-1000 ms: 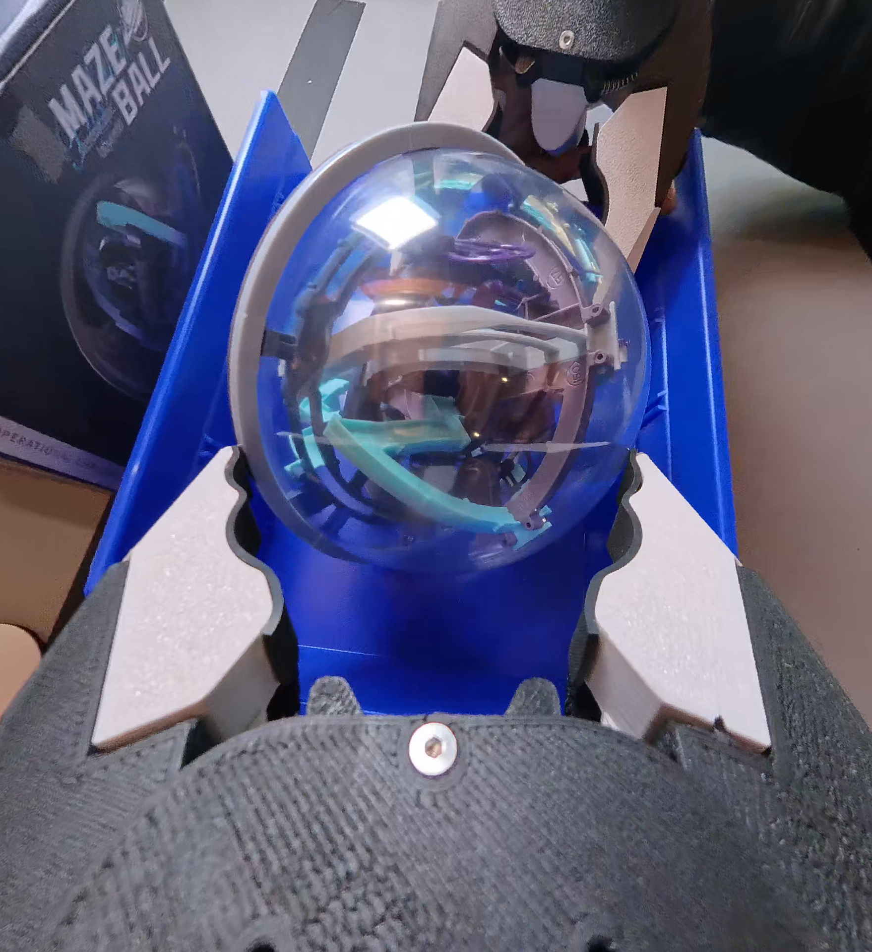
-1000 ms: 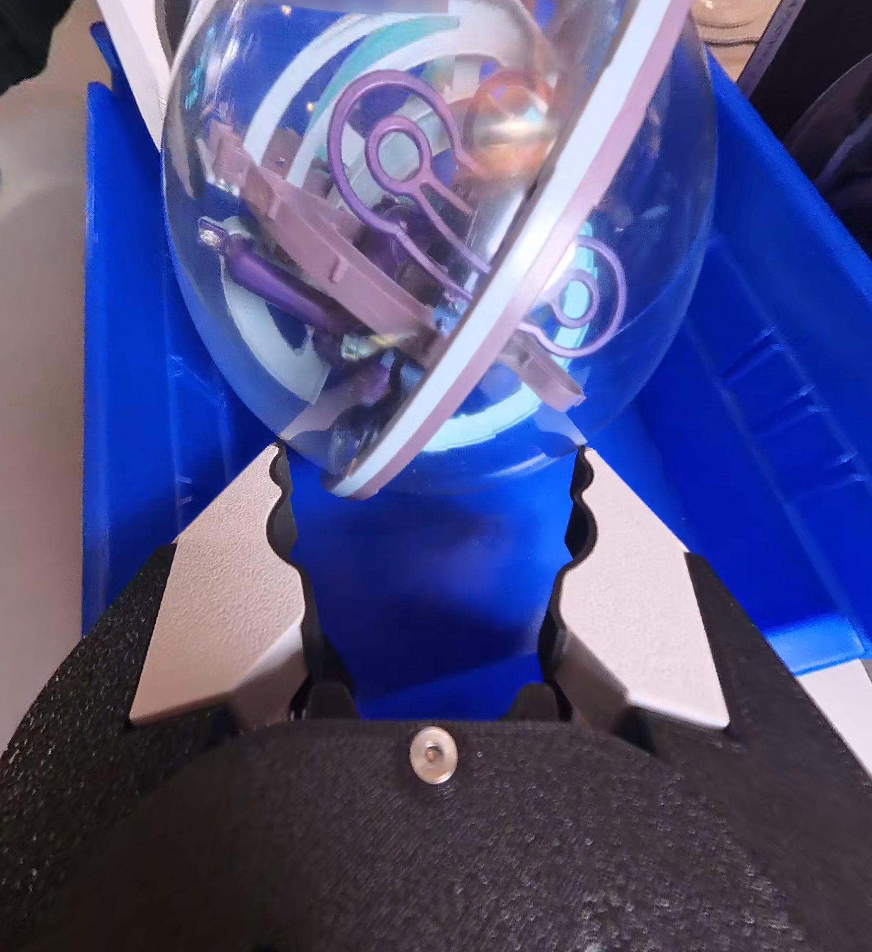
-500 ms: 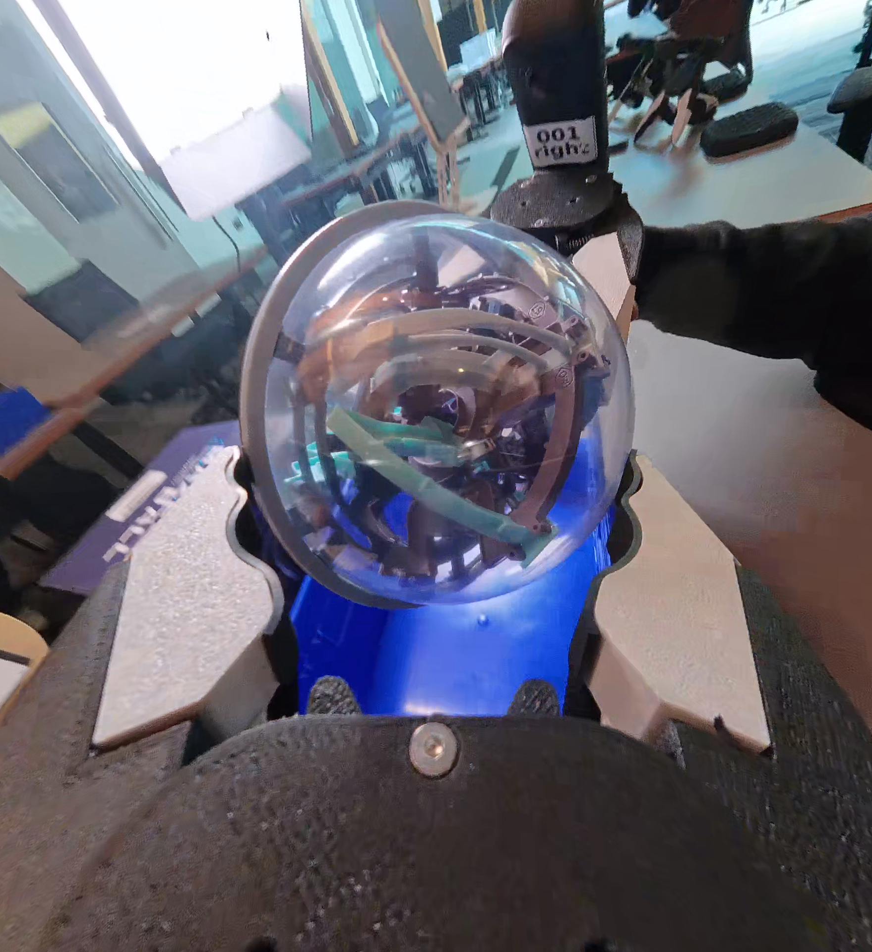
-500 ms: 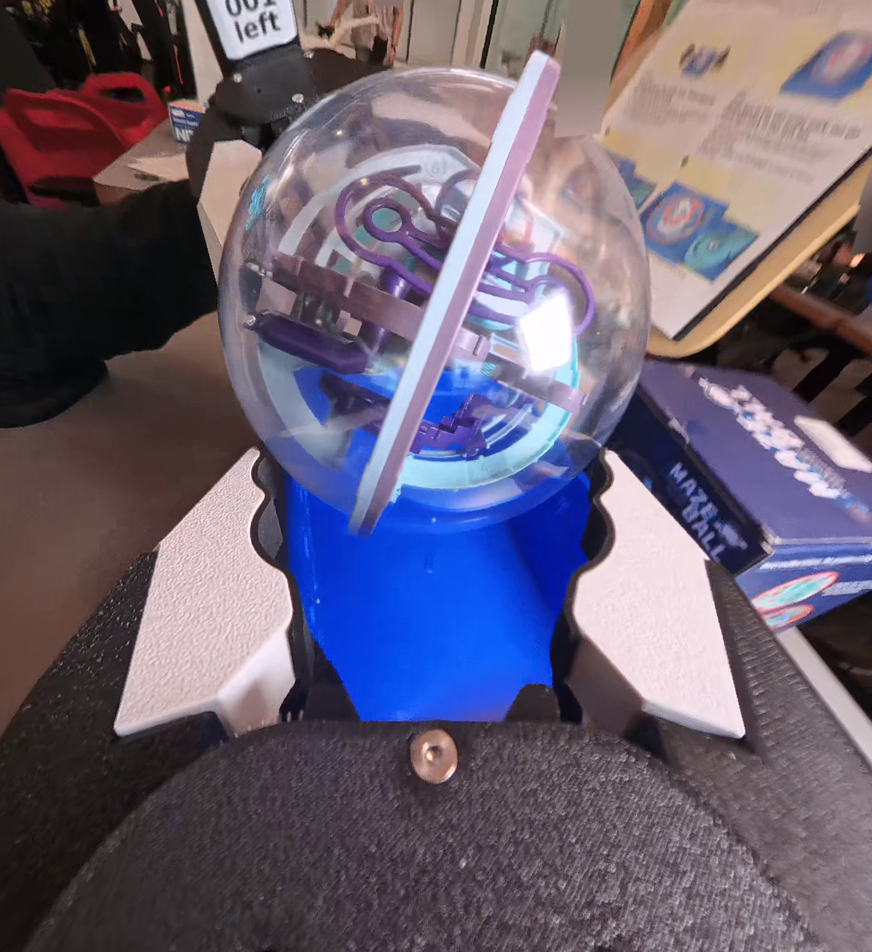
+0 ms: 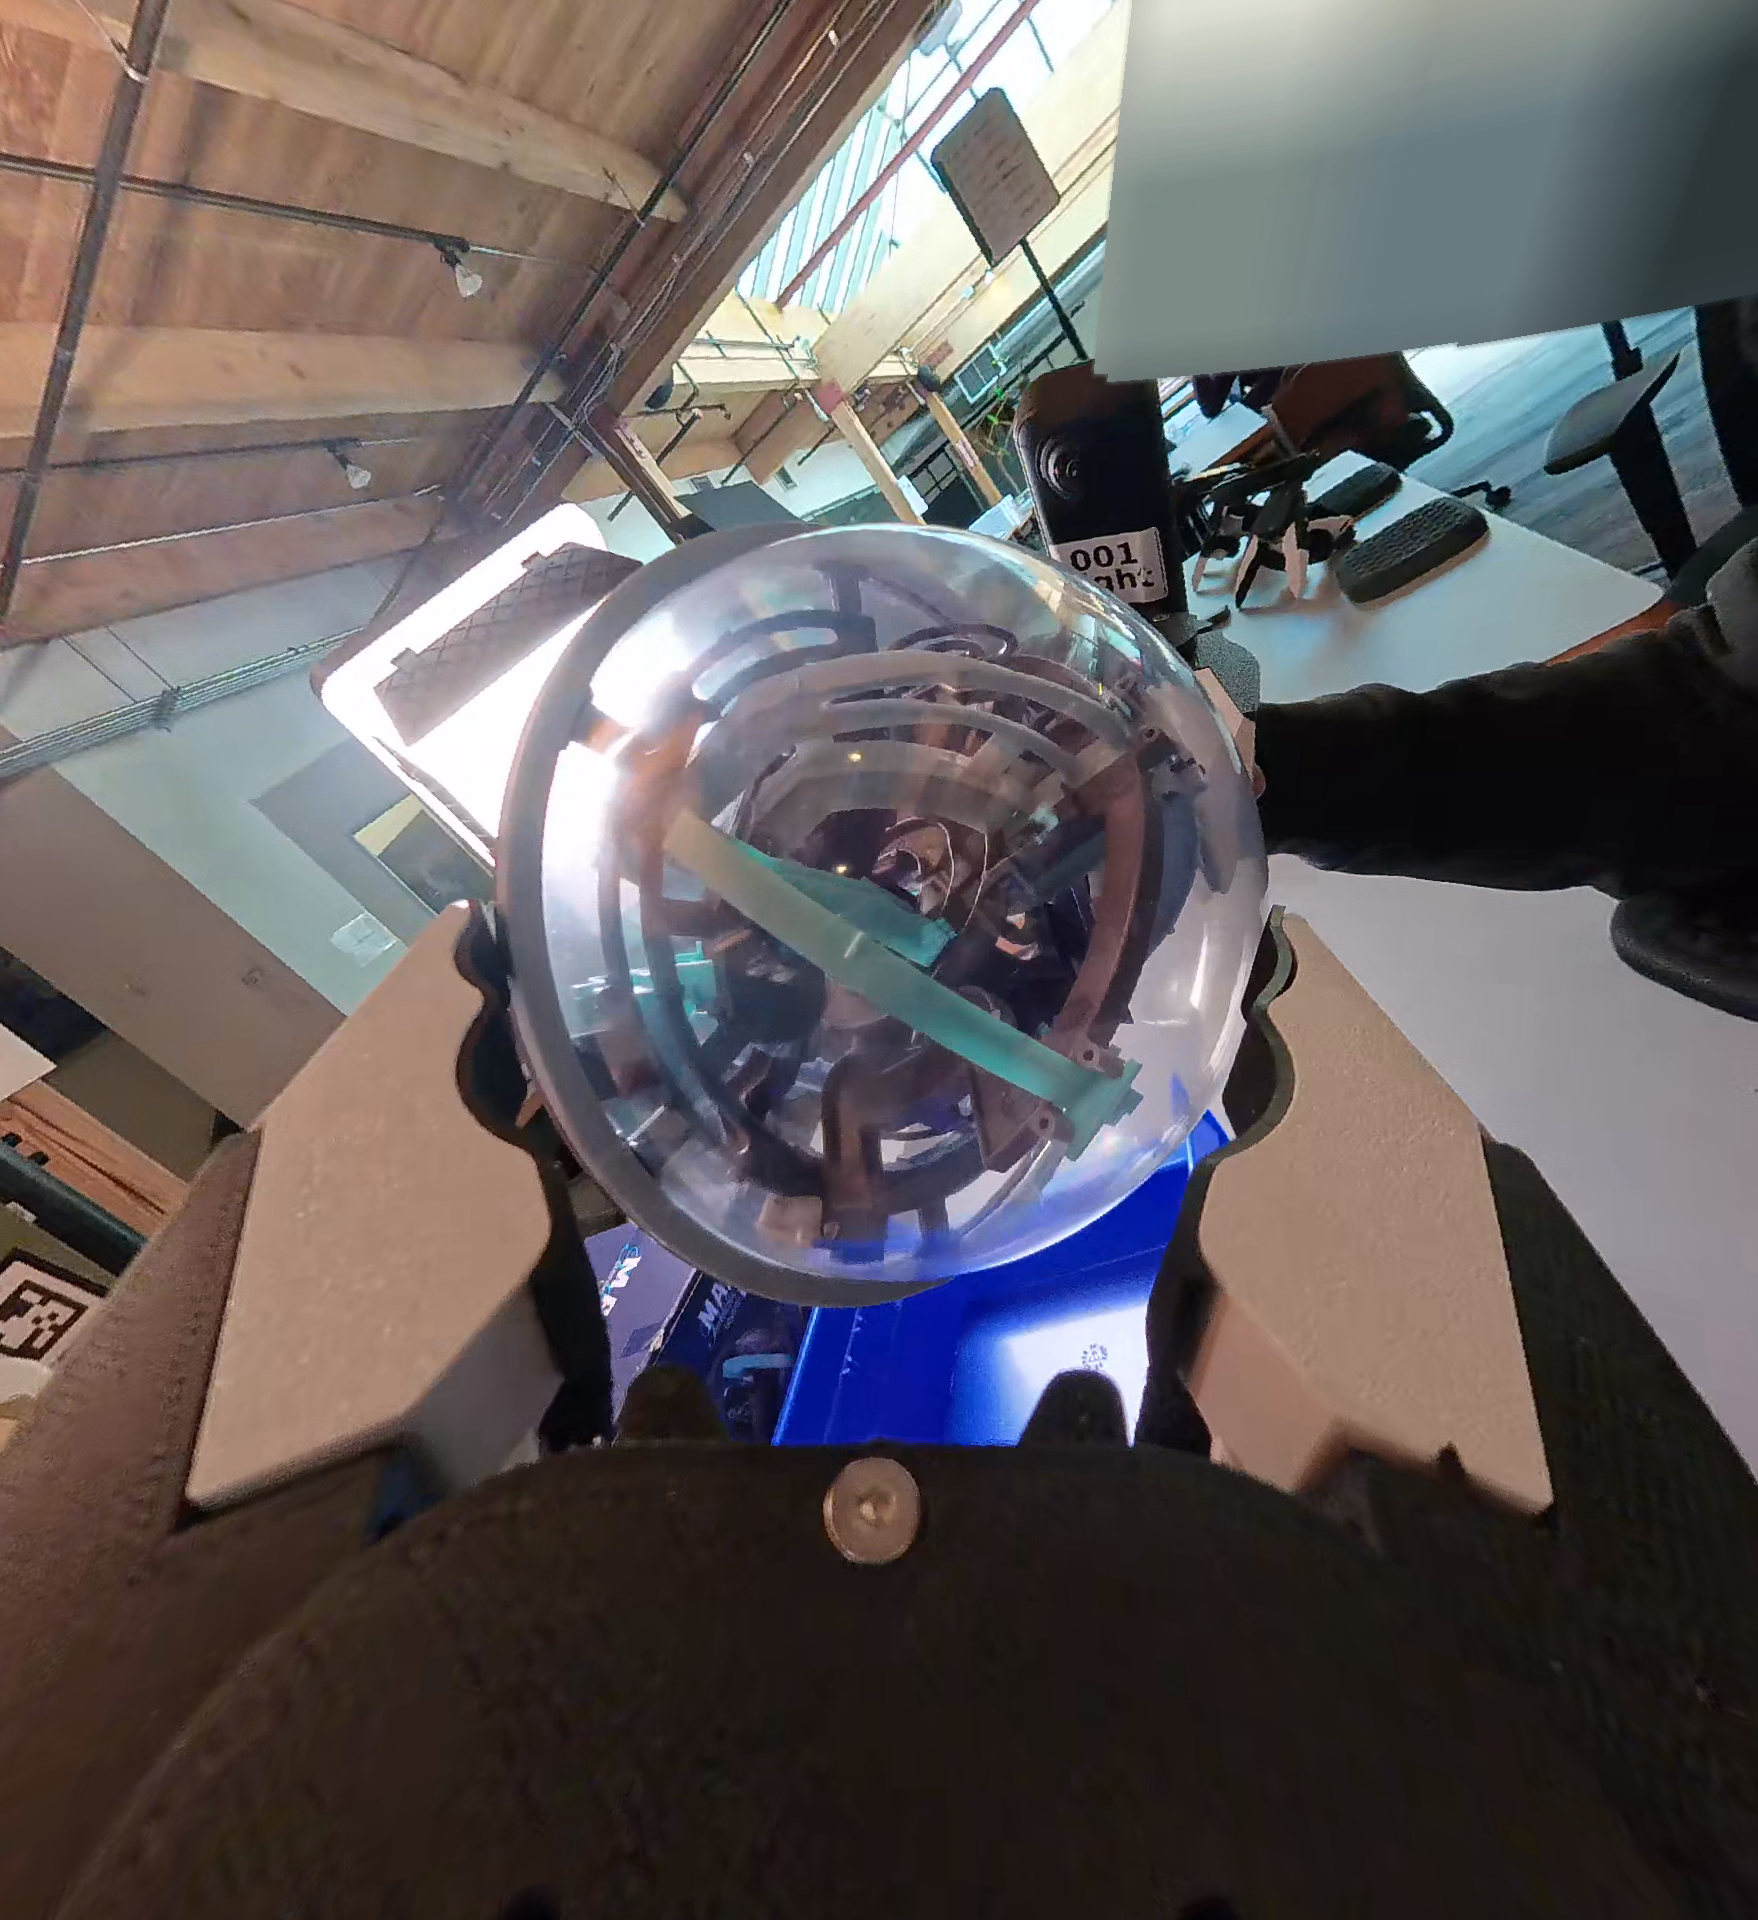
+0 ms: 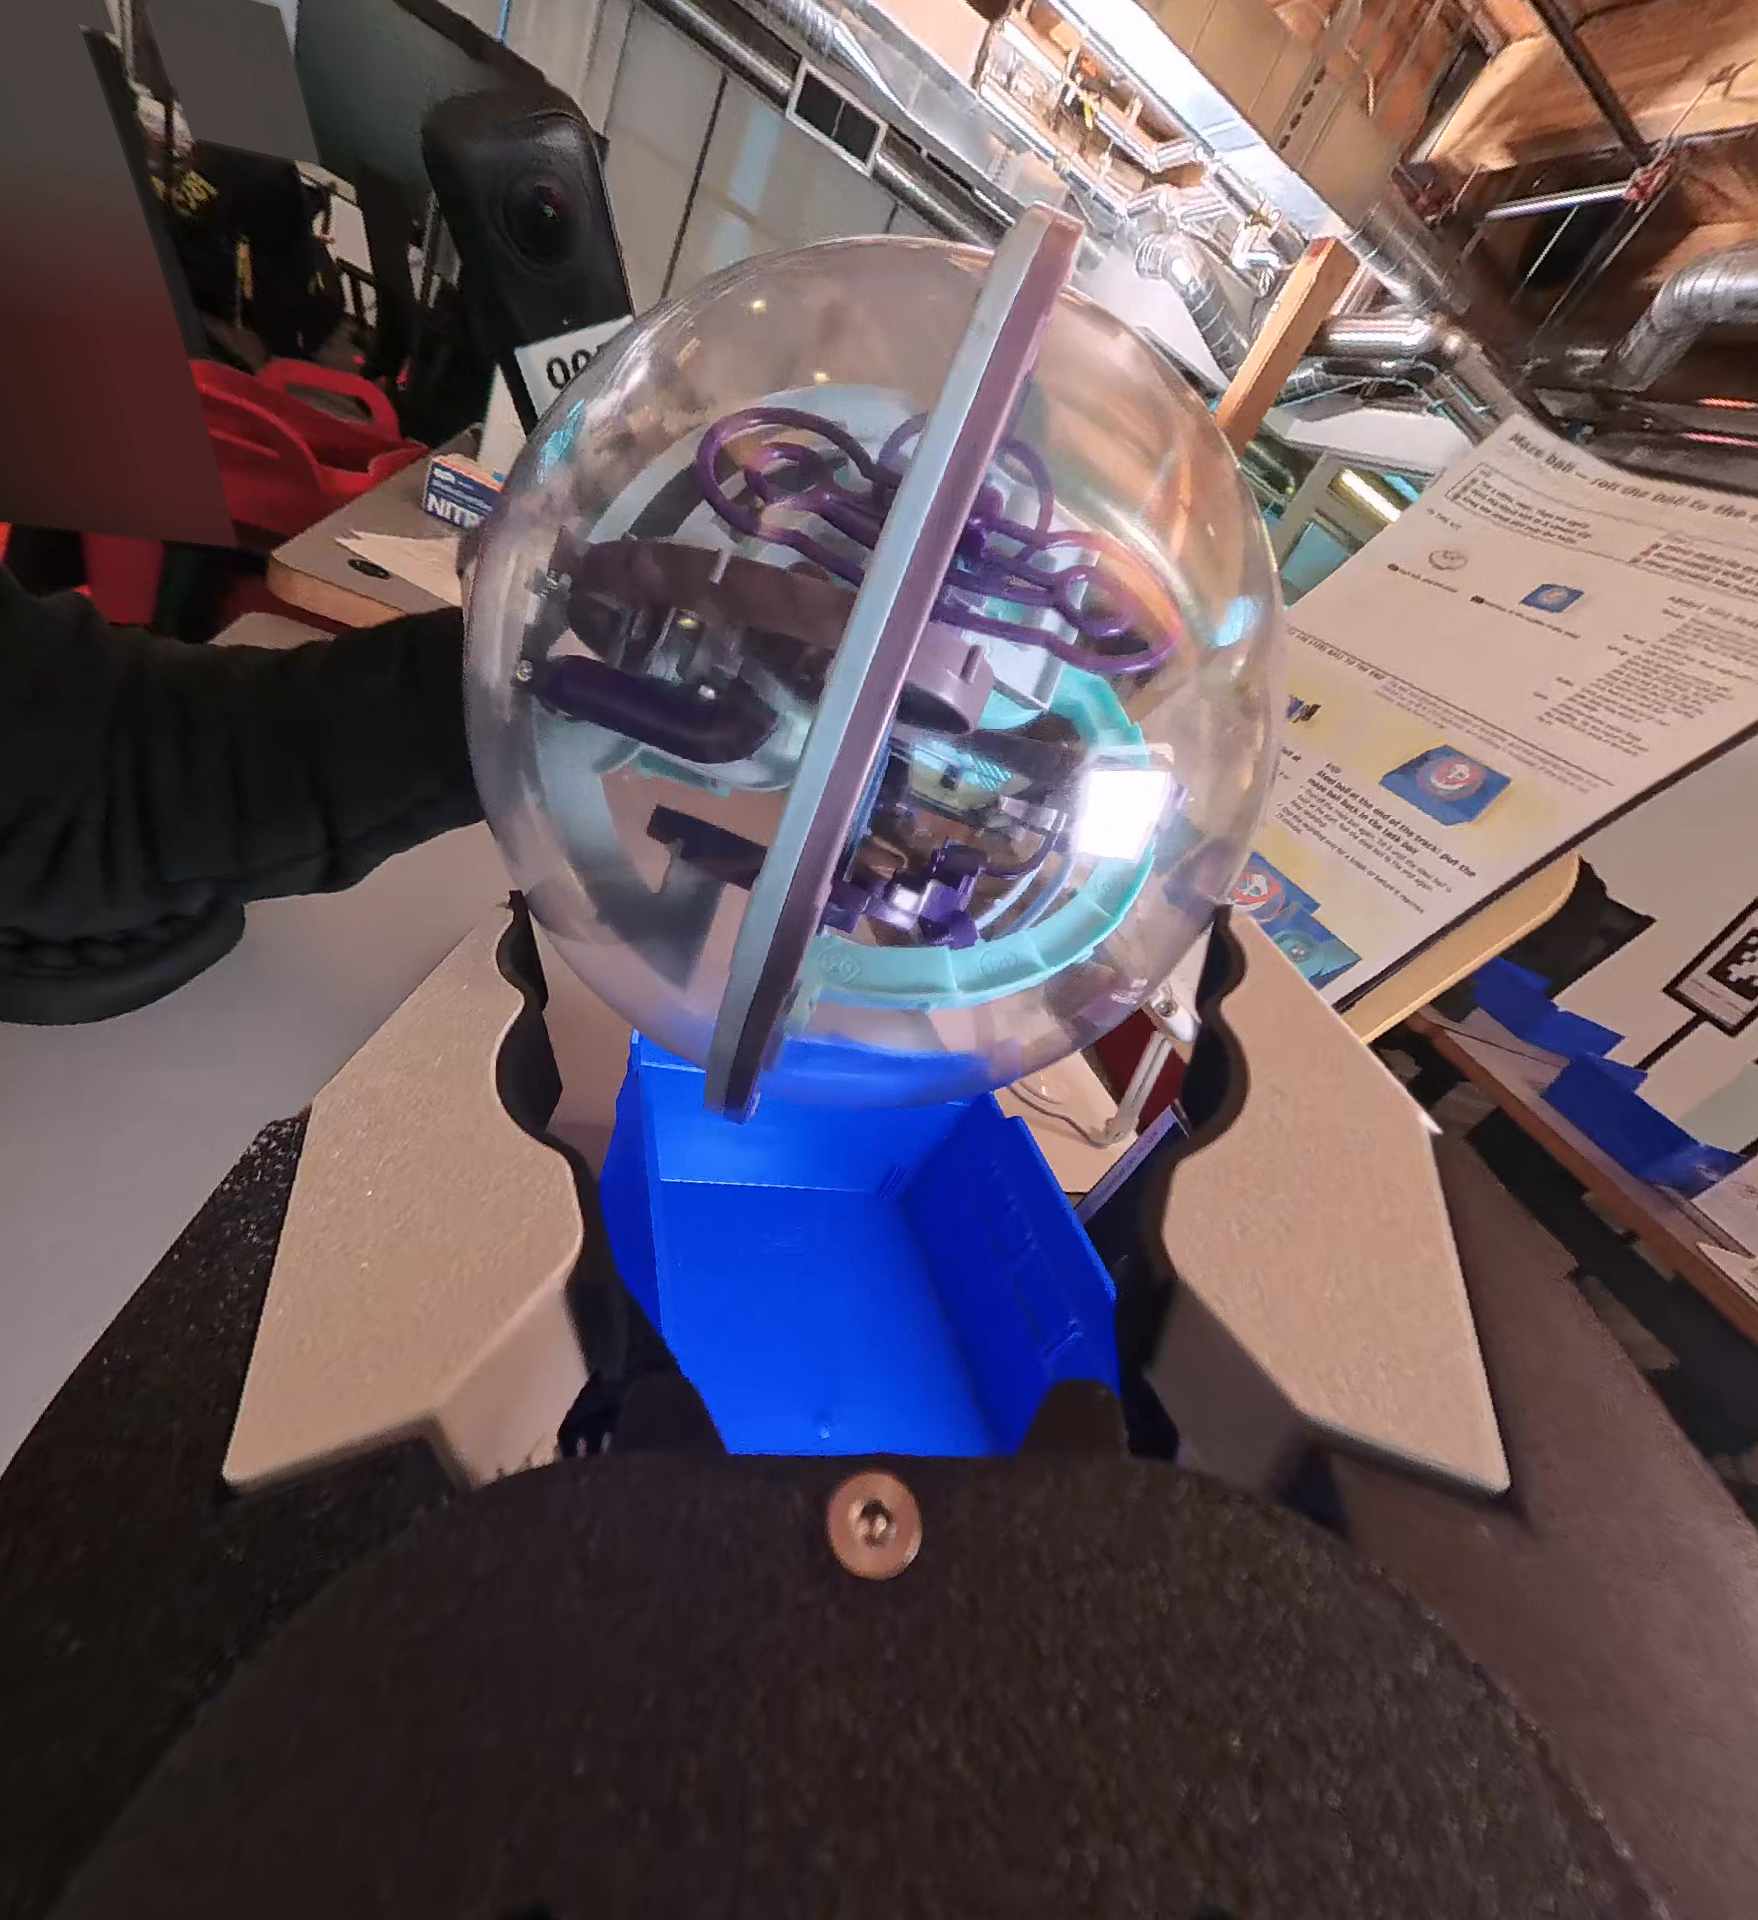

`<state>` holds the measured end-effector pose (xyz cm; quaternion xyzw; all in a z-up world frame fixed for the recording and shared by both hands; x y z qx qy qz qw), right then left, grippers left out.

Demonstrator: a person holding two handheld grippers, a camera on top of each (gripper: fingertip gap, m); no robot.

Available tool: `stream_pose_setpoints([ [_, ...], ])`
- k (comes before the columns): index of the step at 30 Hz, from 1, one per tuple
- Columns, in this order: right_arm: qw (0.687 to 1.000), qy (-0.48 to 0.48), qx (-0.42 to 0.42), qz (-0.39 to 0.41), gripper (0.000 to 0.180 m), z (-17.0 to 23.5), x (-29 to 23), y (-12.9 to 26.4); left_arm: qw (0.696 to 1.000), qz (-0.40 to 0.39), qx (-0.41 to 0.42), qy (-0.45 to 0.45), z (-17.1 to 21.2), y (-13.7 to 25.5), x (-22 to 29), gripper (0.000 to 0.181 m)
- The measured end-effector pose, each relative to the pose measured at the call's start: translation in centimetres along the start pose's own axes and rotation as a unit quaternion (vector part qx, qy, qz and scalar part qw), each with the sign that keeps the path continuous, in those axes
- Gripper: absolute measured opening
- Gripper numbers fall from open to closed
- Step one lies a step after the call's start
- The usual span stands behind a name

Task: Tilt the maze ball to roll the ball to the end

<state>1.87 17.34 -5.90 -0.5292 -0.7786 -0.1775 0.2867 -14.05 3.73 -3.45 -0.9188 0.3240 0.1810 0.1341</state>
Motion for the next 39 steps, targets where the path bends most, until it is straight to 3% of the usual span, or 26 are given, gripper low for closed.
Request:
stream_pose_setpoints([
  [9,0.994,0.091,-0.043,0.034,0.126,-3.4,-1.9,0.5,0.996,0.01,0.017,-0.085,-1.9,0.5,2.1,0.139],
  [14,0.997,0.07,-0.021,0.031,0.126,-4.6,-2.8,0.8,0.996,0.018,0.028,-0.085,-3.5,0.9,3.3,0.139],
  [24,0.988,-0.128,0.082,-0.04,0.125,-1.3,-4.6,0.9,1.0,0.019,-0.018,-0.013,-5.5,-1.0,5.6,0.138],
  [33,0.915,-0.364,0.145,-0.097,0.123,3.8,-10.5,1.7,0.981,0.07,-0.138,0.116,-2.9,-3.5,7.2,0.137],
  [39,0.879,-0.442,0.138,-0.111,0.121,6.5,-12.6,2.7,0.959,0.106,-0.179,0.191,0.3,-5.2,7.2,0.137],
])
Point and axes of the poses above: each gripper's, where its closed fingertips meet, y back along the fingers, z out of its underside, x = y × z across the jaws, the point moved 8 cm from there along y, back along the fingers, and after that the axes turned 13 degrees about y, right-handed, at the moved point
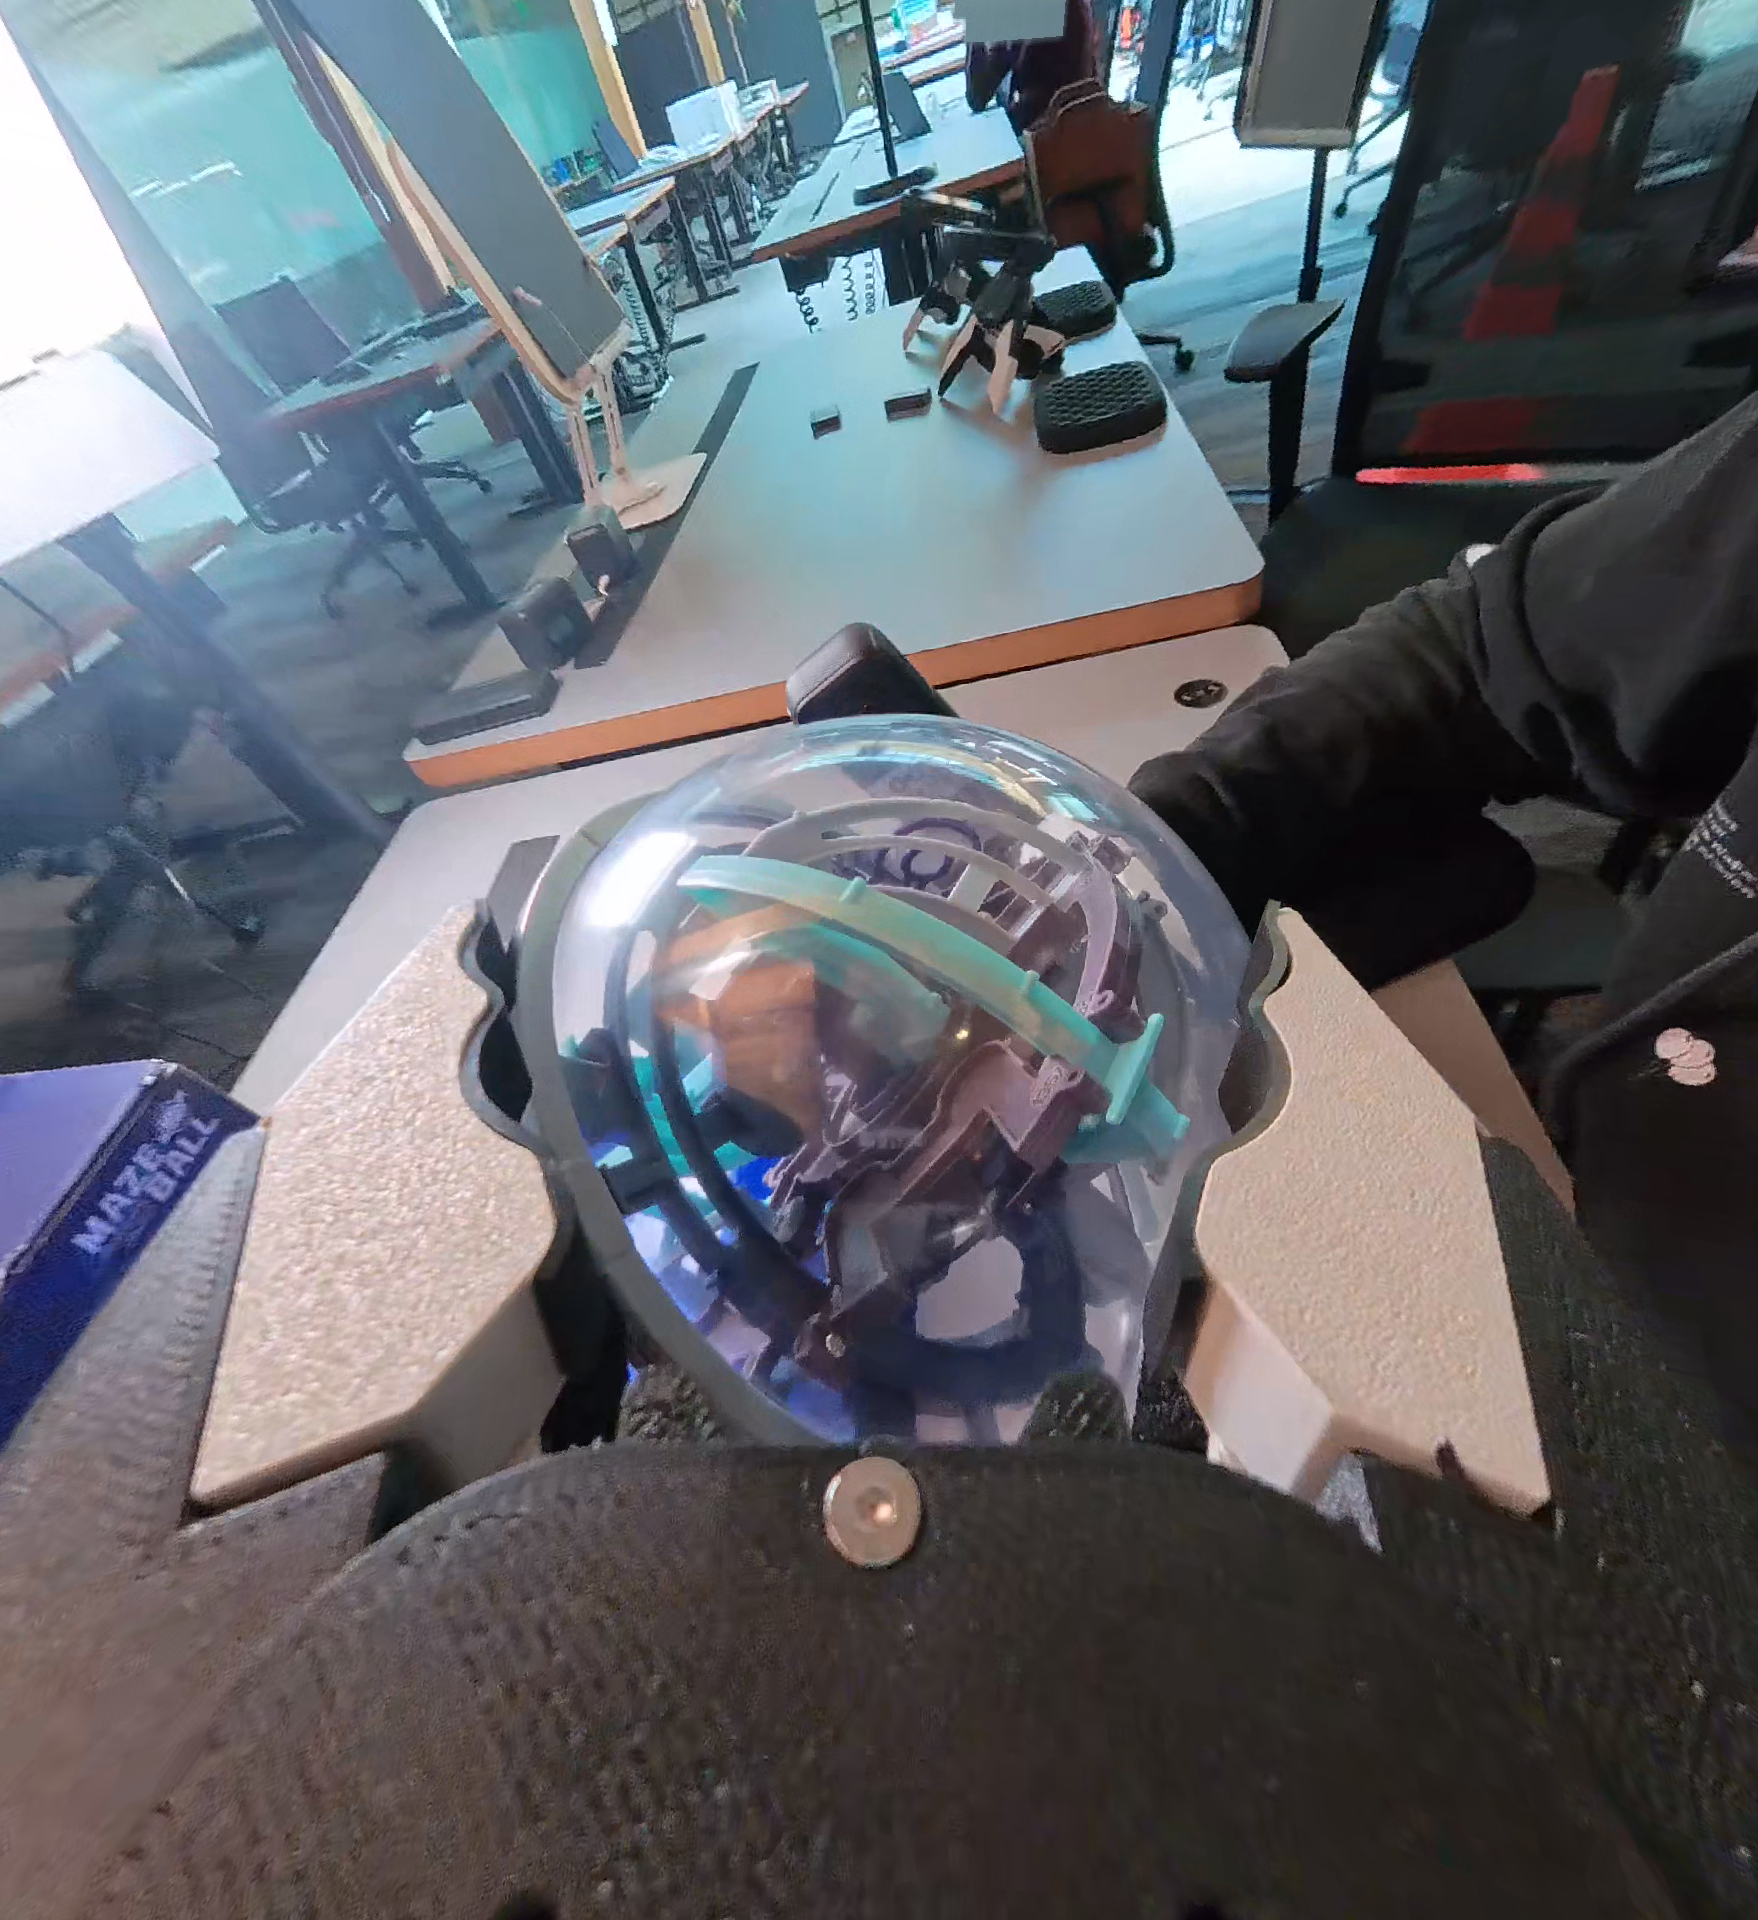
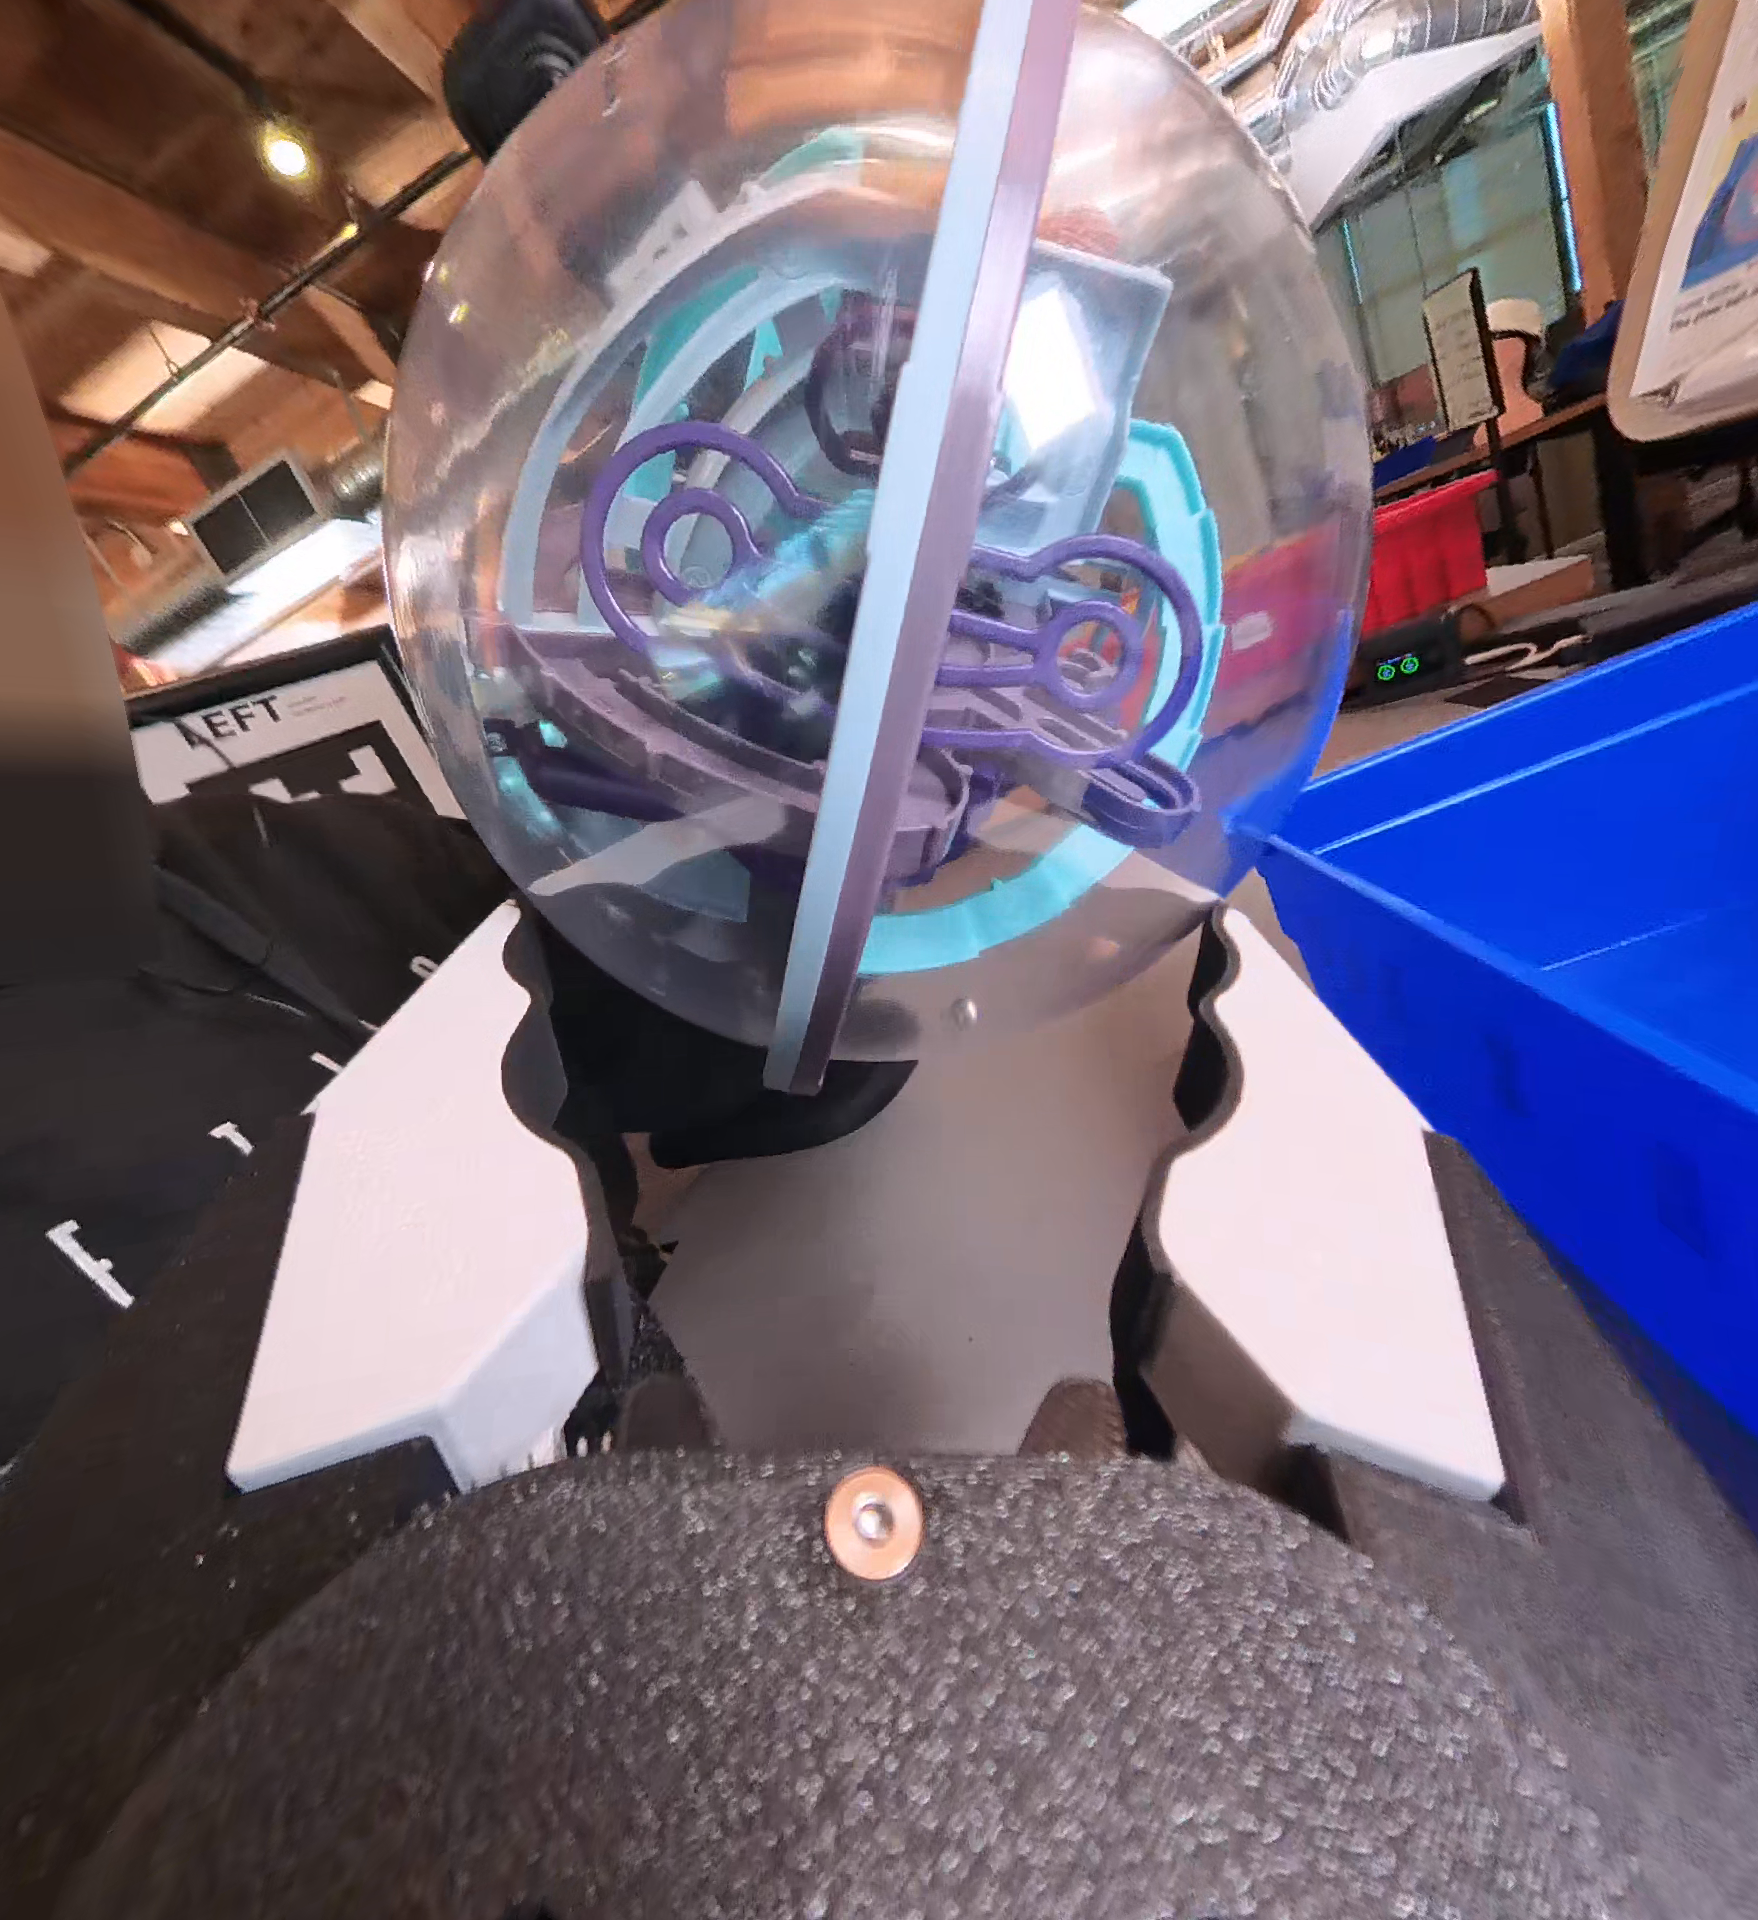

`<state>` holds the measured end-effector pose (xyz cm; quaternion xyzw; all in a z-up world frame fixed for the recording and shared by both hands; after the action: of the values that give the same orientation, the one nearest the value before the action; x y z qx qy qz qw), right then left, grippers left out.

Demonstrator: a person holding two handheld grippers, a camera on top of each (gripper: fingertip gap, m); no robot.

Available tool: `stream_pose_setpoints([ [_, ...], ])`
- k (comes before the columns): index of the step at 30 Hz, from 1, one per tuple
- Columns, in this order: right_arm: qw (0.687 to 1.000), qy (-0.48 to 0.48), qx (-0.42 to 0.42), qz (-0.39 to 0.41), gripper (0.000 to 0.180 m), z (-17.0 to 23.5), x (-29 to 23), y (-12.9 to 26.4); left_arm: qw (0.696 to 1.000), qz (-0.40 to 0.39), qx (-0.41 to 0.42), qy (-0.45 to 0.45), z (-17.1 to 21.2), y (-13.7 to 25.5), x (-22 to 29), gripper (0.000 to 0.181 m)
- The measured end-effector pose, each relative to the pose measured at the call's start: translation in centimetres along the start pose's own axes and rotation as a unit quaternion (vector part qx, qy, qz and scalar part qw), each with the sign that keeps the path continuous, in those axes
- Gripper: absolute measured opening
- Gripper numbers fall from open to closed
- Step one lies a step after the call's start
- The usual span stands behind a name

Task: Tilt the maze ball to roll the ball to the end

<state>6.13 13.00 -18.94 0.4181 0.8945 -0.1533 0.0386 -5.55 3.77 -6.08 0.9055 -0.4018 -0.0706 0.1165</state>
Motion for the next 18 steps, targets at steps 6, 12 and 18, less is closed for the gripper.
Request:
stream_pose_setpoints([
  [6,0.997,-0.065,0.044,0.002,0.124,0.4,1.0,0.6,0.999,-0.006,0.0,0.054,0.5,-0.9,-1.7,0.137],
  [12,0.995,-0.074,0.062,-0.004,0.128,0.3,0.8,0.5,0.999,-0.019,-0.034,0.036,-0.1,-1.5,-1.2,0.137],
  [18,0.992,-0.063,0.106,-0.017,0.136,-1.4,-0.3,0.1,0.994,-0.01,-0.103,-0.015,-3.7,-2.6,0.1,0.137],
])
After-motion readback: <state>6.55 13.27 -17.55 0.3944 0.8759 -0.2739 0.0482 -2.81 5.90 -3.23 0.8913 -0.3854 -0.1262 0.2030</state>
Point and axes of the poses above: each gripper's, where its closed fingertips meet, y back along the fingers, z out of its underside, x = y × z across the jaws, the point moved 8 cm from there along y, back along the fingers, and after that the axes turned 13 degrees about y, right-handed, at the moved point
